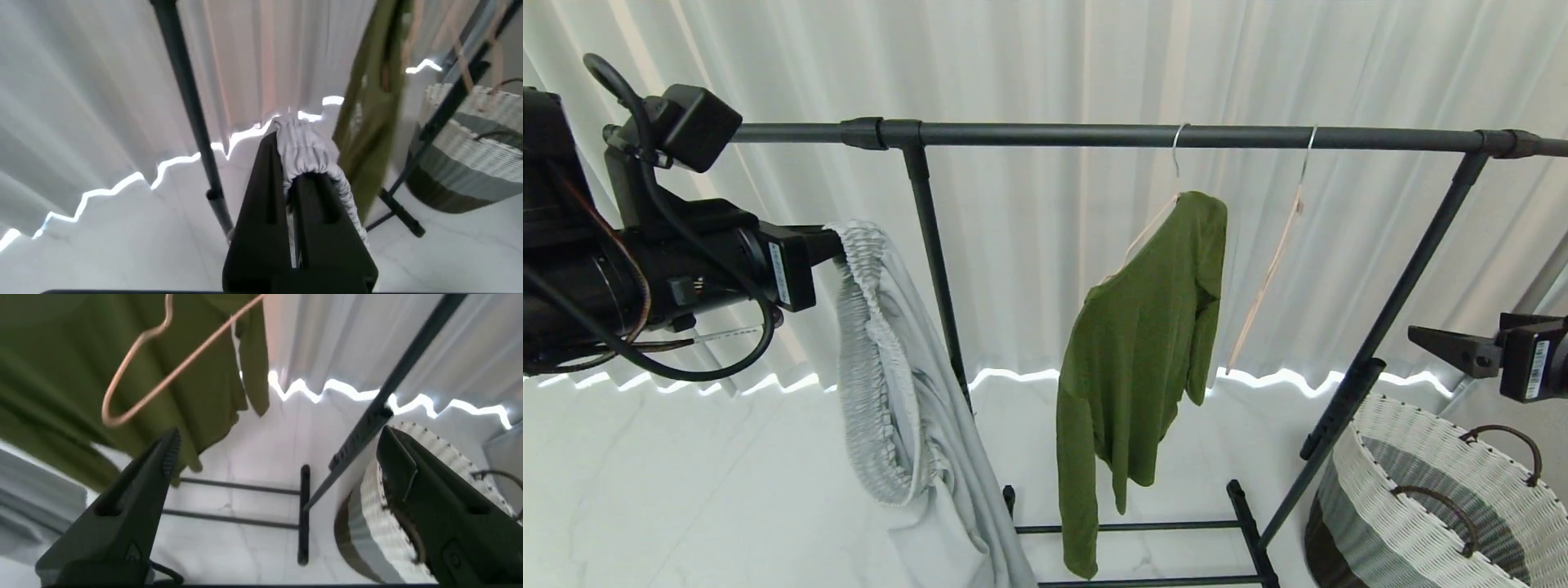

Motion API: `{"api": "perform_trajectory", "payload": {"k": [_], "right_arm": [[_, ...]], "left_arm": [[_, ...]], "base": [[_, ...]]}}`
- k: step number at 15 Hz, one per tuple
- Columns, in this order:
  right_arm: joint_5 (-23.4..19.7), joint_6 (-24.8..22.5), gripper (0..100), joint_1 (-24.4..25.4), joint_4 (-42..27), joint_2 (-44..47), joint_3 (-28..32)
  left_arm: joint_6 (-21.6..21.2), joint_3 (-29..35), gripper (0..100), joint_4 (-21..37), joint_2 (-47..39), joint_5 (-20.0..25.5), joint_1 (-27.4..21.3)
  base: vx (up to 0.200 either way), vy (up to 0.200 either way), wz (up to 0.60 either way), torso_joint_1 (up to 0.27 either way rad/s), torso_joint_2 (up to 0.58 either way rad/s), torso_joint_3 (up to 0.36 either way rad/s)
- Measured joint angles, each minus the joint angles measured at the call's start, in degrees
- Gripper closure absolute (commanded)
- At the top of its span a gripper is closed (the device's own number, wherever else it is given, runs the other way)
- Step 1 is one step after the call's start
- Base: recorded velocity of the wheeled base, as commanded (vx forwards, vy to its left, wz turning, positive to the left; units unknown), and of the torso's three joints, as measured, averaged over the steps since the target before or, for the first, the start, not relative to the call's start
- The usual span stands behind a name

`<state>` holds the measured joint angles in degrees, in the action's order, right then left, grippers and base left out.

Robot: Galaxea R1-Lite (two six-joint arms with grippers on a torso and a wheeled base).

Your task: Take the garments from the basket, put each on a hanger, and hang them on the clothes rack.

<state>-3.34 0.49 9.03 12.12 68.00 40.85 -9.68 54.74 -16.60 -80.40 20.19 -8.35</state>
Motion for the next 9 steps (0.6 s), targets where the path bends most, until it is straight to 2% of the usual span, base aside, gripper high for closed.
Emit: {"api": "perform_trajectory", "payload": {"k": [4,6,9], "right_arm": [[0.04,-0.05,0,1.10,0.06,0.29,0.22],[0.12,0.00,0,2.68,0.09,0.72,0.40],[1.24,0.38,0,5.55,0.39,1.90,1.26]], "left_arm": [[-0.30,-1.16,100,-0.01,0.13,-0.02,0.00],[-1.38,-2.73,100,-0.48,0.50,-0.05,0.00],[-2.13,-5.90,100,-5.16,1.29,-0.21,0.17]], "base": [[0.200,0.000,0.00,0.007,0.00,0.001],[0.000,0.000,0.00,0.000,0.00,0.000],[0.000,0.000,0.00,0.000,0.00,0.000]]}}
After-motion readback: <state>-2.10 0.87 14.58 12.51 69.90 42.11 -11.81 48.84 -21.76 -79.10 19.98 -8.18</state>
